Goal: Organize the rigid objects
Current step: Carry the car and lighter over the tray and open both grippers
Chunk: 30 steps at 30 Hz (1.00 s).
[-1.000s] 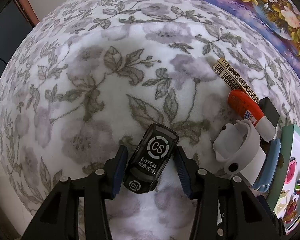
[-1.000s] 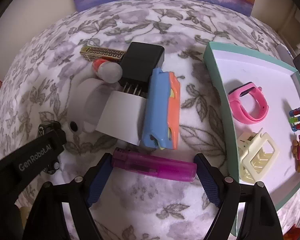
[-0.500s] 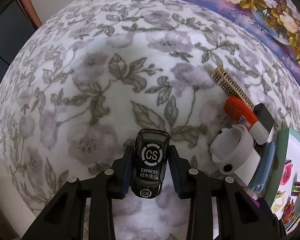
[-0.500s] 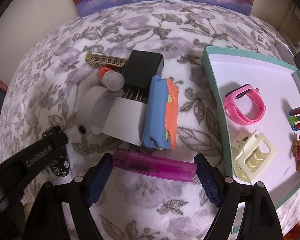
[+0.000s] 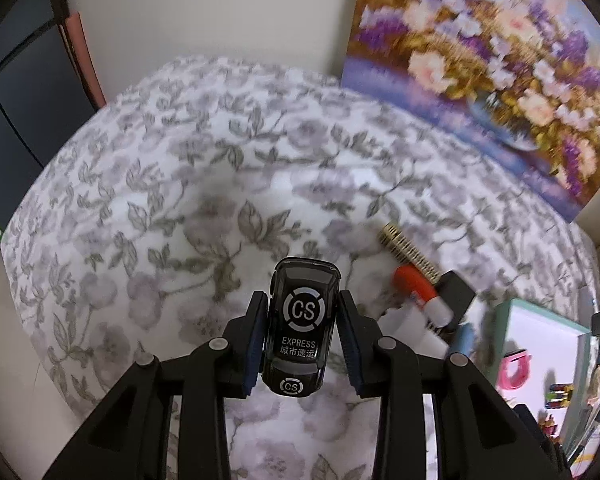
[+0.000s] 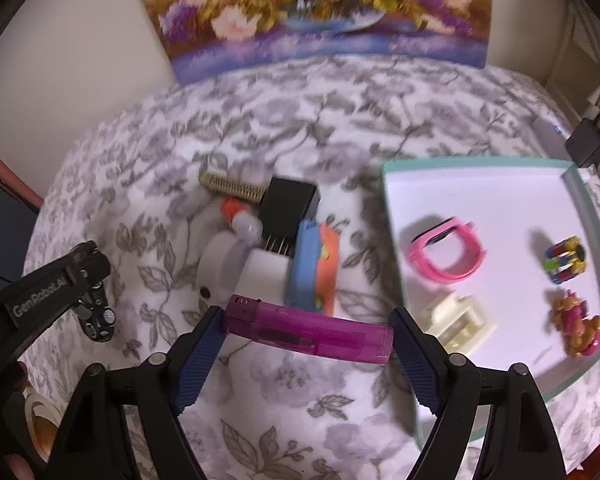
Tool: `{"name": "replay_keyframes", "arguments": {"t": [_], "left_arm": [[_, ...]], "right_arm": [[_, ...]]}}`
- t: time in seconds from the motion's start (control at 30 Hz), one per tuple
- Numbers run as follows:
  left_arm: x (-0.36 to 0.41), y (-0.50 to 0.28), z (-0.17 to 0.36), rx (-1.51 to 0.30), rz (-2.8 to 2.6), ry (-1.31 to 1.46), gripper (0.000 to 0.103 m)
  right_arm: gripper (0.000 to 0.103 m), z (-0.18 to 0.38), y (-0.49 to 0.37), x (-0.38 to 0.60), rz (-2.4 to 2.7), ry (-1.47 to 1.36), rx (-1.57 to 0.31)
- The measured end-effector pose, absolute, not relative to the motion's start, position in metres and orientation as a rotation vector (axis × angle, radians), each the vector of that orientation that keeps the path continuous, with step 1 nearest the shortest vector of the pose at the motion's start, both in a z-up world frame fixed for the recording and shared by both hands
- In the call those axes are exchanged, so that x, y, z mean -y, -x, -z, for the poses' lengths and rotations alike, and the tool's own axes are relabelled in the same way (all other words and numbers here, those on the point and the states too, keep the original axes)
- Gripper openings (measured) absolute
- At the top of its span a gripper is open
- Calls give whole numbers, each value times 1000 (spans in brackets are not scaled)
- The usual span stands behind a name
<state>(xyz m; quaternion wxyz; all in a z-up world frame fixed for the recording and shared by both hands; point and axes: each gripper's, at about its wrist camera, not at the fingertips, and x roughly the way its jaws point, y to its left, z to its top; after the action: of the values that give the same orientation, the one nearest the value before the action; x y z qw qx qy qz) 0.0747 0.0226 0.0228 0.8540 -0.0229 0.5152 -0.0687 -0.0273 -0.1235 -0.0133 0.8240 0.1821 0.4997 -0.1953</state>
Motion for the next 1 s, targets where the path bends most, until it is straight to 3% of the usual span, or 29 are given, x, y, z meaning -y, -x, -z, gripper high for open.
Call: {"name": "replay_keyframes", "arguments": {"t": [0.47,1.0], "left_arm": [[37,-38,-48,-1042,295,22,36],[169,33,-28,-1057,537,-196,36]], "right_arm": [[84,-11,60,197,576,-431,-994],[85,-19,118,297,785,-488,-945]]}}
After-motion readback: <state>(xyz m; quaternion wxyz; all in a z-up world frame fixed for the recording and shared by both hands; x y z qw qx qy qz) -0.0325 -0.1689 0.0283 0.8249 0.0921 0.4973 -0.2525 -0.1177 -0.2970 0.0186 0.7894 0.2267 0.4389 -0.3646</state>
